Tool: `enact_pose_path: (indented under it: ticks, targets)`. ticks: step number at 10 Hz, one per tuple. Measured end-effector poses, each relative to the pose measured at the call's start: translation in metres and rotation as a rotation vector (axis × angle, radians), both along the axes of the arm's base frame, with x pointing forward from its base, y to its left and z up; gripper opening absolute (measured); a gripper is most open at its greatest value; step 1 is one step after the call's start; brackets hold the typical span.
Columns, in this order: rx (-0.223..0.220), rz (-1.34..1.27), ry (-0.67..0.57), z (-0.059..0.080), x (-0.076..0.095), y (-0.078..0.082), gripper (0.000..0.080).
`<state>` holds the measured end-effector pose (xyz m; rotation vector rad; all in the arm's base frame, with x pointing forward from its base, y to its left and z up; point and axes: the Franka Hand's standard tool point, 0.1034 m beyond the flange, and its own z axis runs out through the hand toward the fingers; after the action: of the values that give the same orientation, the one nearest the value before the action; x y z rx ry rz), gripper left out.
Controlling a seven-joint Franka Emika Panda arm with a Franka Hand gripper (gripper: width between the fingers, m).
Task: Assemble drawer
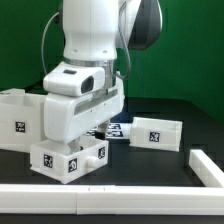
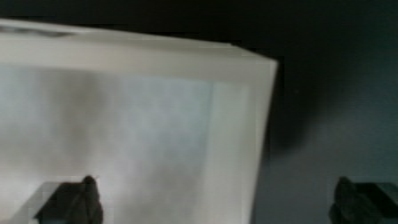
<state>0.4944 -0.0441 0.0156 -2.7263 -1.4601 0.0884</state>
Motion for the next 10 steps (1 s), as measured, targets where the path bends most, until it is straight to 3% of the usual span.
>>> enact_pose_path:
  ticks: [1,2,3,4,5,6,8,9,10]
  targets:
    - [-0.001,0.0,-0.003,0.002,0.002,0.0,0.0561]
    - [-0.001,0.0,-0.003,0.002,0.001,0.0,0.0413]
    - [-0.001,0.001,-0.002,0.001,0.001,0.0,0.0413]
    - [-0.001,0.001,-0.002,0.001,0.001,0.0,0.0238]
    - [-0.001,0.001,-0.001,0.001,0.001,0.0,0.0238]
    - [-0.001,0.0,-0.001,0.001,0.001,0.0,0.0059]
    - [0.002,-0.05,-0.025,0.003,0.01,-0.004,0.0035]
    - [0.005,-0.194,-0.06,0.004,0.029,-0.012,0.0033]
    - [0.0,-0.42,-0.072,0.003,0.043,-0.01,0.0033]
